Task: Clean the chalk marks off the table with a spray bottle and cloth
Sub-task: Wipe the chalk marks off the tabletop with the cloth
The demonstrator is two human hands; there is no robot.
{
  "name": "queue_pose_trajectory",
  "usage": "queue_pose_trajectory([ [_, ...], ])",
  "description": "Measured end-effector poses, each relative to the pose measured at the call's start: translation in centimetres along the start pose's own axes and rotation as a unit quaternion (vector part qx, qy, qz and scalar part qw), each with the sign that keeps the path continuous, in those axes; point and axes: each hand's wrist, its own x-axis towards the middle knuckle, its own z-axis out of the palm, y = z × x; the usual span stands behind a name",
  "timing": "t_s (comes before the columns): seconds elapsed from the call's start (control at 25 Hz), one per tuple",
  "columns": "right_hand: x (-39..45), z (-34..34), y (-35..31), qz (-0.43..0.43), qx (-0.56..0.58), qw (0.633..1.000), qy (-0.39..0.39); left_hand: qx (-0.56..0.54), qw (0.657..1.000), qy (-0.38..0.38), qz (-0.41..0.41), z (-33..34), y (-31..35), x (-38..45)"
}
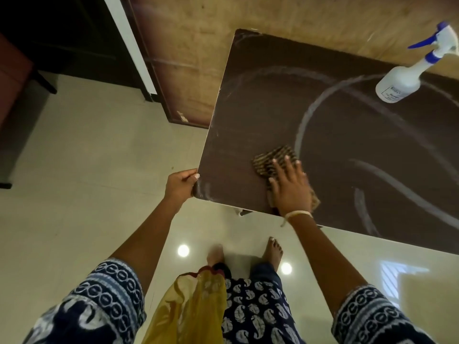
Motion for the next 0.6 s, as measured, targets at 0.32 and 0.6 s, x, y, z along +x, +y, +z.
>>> queue_pose_trajectory([
  [0.32, -0.2, 1.2, -11.5, 0.221, 0.113, 0.969, 0.021, -0.146, 0.985, -0.045, -0.080, -0.8, -1.2, -1.7],
  [0.6, 0.5, 1.8, -13.3, -0.224, 0.004, 0.973, -0.049, -0.178, 0.975, -0.064, -0.114, -1.5, -1.5, -2.0],
])
